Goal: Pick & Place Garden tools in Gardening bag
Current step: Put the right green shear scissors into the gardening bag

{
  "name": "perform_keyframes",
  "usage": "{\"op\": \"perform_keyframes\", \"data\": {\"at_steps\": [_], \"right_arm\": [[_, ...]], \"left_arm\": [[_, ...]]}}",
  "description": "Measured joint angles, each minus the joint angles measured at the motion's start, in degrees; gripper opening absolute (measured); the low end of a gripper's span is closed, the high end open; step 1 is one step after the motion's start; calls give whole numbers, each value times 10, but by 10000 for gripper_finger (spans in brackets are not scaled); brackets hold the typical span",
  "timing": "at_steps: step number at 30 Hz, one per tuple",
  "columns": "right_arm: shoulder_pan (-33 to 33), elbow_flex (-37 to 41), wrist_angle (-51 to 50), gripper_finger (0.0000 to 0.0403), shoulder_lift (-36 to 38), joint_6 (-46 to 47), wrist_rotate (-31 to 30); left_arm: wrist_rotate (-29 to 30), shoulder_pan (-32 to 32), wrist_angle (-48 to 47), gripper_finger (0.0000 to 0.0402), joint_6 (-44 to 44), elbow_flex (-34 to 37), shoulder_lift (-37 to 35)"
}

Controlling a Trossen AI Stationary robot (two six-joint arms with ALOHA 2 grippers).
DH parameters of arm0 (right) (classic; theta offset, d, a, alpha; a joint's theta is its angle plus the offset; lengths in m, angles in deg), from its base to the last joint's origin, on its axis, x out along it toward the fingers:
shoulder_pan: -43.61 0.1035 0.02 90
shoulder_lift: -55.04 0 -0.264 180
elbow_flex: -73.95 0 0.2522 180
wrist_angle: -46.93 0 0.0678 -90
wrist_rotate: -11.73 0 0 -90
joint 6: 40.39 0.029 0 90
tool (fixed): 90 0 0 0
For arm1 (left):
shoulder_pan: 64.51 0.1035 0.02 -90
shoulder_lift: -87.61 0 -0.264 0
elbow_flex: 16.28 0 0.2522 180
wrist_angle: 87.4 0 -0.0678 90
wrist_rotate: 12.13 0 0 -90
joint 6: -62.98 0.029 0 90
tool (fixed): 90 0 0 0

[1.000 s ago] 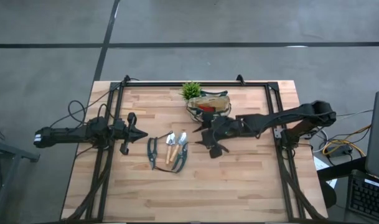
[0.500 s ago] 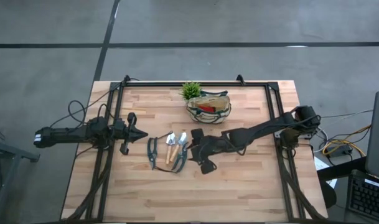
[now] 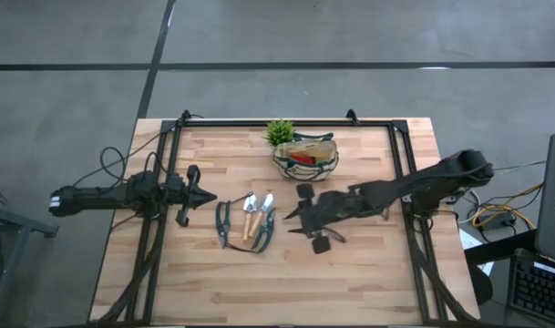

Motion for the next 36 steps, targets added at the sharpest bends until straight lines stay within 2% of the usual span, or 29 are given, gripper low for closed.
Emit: {"op": "perform_keyframes", "data": {"at_steps": [7, 16, 26, 36], "right_arm": [[1, 94, 5, 95, 147, 23, 0], [4, 234, 62, 15, 340, 41, 0], [4, 349, 132, 8, 478, 56, 0], [4, 392, 132, 8, 498, 98, 32]], "left_arm": [[2, 0, -14, 5, 0, 0, 8], [2, 0, -14, 5, 0, 0, 8], [2, 0, -15, 5, 0, 0, 9], [2, 0, -17, 5, 0, 0, 9]]}}
